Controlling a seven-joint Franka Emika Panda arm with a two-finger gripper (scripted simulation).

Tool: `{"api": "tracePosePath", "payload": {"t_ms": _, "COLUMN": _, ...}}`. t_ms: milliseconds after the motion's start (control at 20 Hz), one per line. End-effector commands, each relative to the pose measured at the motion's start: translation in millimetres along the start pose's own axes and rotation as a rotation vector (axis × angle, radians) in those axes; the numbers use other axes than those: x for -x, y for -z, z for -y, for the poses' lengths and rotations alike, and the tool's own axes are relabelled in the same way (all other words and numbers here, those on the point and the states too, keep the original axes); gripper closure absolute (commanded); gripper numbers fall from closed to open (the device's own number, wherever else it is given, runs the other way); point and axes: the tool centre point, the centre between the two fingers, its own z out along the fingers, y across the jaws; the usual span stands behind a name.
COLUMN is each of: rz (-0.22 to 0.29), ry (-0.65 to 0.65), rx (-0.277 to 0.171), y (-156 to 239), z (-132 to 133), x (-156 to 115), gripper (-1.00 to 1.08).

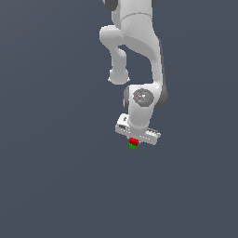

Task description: Stack the red cube on top of the green cube.

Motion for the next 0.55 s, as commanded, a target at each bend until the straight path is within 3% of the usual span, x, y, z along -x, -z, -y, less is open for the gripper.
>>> {"api": "tracePosePath", "payload": {"t_ms": 0, "rz": 0.000, "ry": -0.001, "rx": 0.000, "y": 0.3, "z": -1.0, "x": -1.5, "gripper": 1.08}}
{"api": "tracePosePath", "payload": {"t_ms": 50, "rz": 0.000, "ry": -0.001, "rx": 0.000, "y": 0.3, "z": -1.0, "x": -1.5, "gripper": -0.92}}
{"api": "tracePosePath", "payload": {"t_ms": 500, "rz": 0.000, "ry": -0.001, "rx": 0.000, "y": 0.3, "z": -1.0, "x": -1.5, "gripper": -0.92}}
